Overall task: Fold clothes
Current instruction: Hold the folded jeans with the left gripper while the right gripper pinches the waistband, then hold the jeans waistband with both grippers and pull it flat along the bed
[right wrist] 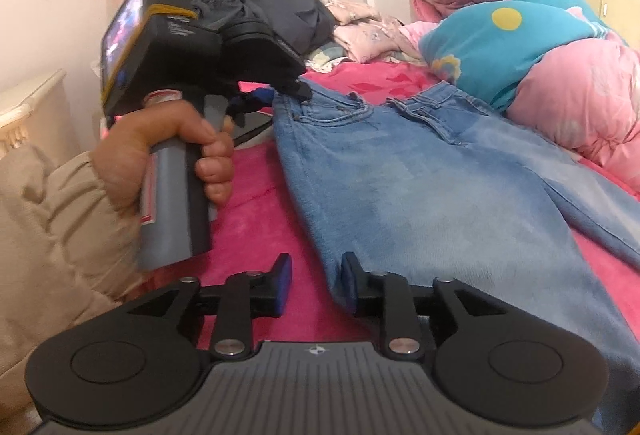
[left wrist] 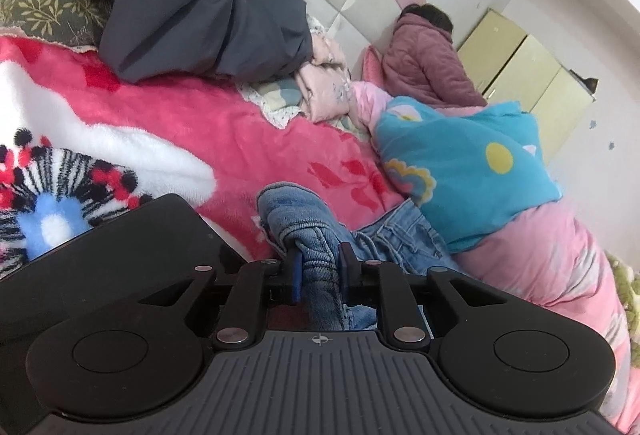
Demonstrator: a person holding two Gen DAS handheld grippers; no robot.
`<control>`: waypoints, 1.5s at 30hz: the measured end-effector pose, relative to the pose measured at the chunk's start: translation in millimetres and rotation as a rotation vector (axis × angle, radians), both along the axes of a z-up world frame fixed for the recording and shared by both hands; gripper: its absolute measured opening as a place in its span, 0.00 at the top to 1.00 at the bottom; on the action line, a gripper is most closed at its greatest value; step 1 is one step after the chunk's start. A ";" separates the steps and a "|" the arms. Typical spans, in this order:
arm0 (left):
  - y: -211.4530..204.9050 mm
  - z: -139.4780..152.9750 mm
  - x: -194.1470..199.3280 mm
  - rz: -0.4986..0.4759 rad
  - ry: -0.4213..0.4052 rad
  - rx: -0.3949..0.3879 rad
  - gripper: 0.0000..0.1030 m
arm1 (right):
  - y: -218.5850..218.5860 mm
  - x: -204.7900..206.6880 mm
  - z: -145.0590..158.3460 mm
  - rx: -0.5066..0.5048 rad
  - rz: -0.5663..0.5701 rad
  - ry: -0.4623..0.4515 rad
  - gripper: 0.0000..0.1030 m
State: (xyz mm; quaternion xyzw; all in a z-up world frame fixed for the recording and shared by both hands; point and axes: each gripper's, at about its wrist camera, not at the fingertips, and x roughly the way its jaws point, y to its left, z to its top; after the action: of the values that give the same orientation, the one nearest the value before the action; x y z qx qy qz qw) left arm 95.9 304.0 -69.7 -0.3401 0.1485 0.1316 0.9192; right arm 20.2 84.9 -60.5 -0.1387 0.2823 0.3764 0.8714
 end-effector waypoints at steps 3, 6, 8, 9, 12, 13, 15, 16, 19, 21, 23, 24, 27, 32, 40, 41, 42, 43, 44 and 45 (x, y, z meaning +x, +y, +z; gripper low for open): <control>2.0 0.6 -6.2 0.009 -0.011 -0.014 0.83 | -10.7 -7.0 2.2 0.022 0.006 0.030 0.67; 1.8 6.7 -16.8 0.044 -0.039 0.000 0.81 | -30.2 -12.8 8.6 0.076 0.004 0.086 0.67; 0.6 12.2 -24.4 0.071 -0.066 0.020 0.80 | -45.1 -12.4 15.5 0.128 -0.007 0.125 0.67; -1.9 16.7 -27.2 0.079 -0.085 0.040 0.80 | -52.7 -10.9 19.9 0.157 -0.015 0.142 0.67; -14.6 28.7 -27.4 0.033 -0.118 0.098 0.80 | -73.8 3.7 41.5 0.254 -0.056 0.161 0.67; -19.7 29.9 -24.0 -0.005 -0.118 0.103 0.80 | -77.7 15.1 50.8 0.281 -0.071 0.169 0.68; -30.2 26.7 -10.2 -0.118 -0.087 0.088 0.80 | -83.6 40.4 69.7 0.333 -0.101 0.185 0.69; -35.4 23.7 -2.2 -0.173 -0.063 0.076 0.79 | -81.0 58.6 78.9 0.346 -0.114 0.195 0.71; -46.3 10.6 19.2 -0.230 0.050 0.063 0.79 | -54.9 117.4 92.7 0.329 -0.120 0.236 0.73; -44.6 3.2 28.1 -0.216 0.114 0.063 0.80 | -23.4 157.1 87.9 0.273 -0.100 0.271 0.74; -33.9 -5.3 33.6 -0.203 0.147 0.015 0.80 | 9.2 190.0 77.6 0.218 -0.077 0.308 0.78; -29.0 -9.0 35.8 -0.200 0.159 -0.009 0.80 | 26.2 205.1 69.7 0.188 -0.062 0.326 0.78; -22.7 -14.0 36.6 -0.204 0.158 -0.034 0.80 | 73.2 247.5 34.7 0.088 -0.028 0.376 0.80; -26.5 -13.0 34.9 -0.199 0.168 -0.029 0.80 | 109.6 264.5 -3.6 0.010 -0.031 0.304 0.92; -26.5 -14.3 36.3 -0.203 0.171 -0.035 0.80 | 126.2 261.1 4.1 -0.058 -0.046 0.283 0.92; -26.1 -14.5 36.6 -0.203 0.170 -0.037 0.80 | 130.1 264.3 2.5 -0.051 -0.048 0.267 0.93; -25.7 -14.3 35.8 -0.201 0.169 -0.038 0.80 | 134.0 267.5 0.9 -0.045 -0.050 0.252 0.96; -25.5 -14.1 34.8 -0.201 0.168 -0.041 0.80 | 136.3 270.0 -0.3 -0.036 -0.054 0.243 0.97; -25.3 -13.8 33.5 -0.200 0.167 -0.043 0.80 | 134.6 270.2 0.4 -0.024 -0.061 0.248 0.97; -25.1 -13.4 31.9 -0.200 0.166 -0.044 0.80 | 131.9 268.7 2.9 -0.012 -0.066 0.251 0.97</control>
State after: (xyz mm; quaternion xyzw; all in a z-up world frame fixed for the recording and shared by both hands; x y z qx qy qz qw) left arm 127.8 278.8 -83.1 -0.3317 0.2602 0.0636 0.9046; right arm 288.9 216.8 -57.6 -0.0865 0.3958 0.3603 0.8403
